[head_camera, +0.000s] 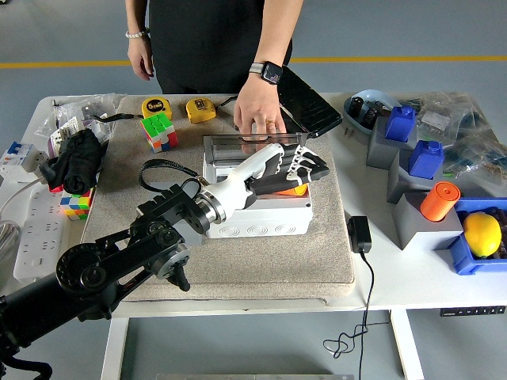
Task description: Fetch the battery,place it into the box,close the lid of the box
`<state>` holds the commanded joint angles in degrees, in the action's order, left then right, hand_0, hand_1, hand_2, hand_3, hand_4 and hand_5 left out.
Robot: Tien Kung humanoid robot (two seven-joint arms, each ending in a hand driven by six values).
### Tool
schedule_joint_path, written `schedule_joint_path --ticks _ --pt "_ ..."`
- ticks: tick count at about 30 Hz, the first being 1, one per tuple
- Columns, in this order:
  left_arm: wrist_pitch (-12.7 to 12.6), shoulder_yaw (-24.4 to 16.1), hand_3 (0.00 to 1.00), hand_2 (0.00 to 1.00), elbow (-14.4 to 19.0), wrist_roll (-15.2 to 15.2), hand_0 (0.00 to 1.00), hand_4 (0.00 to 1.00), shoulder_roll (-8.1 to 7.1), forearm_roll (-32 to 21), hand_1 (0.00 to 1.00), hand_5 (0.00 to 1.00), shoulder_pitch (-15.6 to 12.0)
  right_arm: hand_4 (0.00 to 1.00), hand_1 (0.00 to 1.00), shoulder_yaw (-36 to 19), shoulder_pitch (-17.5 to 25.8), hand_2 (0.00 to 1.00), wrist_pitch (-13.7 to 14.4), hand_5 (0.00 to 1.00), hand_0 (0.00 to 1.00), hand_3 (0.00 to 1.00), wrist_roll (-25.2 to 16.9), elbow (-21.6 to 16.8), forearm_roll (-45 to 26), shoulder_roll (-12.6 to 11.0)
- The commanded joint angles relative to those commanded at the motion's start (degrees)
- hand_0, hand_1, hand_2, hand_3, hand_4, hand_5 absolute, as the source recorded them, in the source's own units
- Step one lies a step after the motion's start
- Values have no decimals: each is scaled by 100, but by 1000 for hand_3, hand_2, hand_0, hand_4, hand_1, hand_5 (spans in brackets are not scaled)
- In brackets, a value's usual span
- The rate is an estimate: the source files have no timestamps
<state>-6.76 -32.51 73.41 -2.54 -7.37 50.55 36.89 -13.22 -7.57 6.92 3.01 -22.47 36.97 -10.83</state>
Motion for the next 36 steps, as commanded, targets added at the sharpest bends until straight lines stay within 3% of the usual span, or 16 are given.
schedule_joint_path --ticks 11,26,36 --pt "-75 -62 580 605 -180 -66 703 998 -49 275 645 581 -92 926 587 -1 9 571 2 443 600 520 -4 -7 11 0" --pt "-170 -544 574 594 117 -118 680 998 -355 465 621 581 -402 926 587 -35 14 572 7 443 600 520 -20 -15 24 8" --pt "-156 -605 571 592 -25 -77 677 998 -573 653 619 583 -565 926 587 -53 12 571 8 443 600 520 -24 -20 32 9"
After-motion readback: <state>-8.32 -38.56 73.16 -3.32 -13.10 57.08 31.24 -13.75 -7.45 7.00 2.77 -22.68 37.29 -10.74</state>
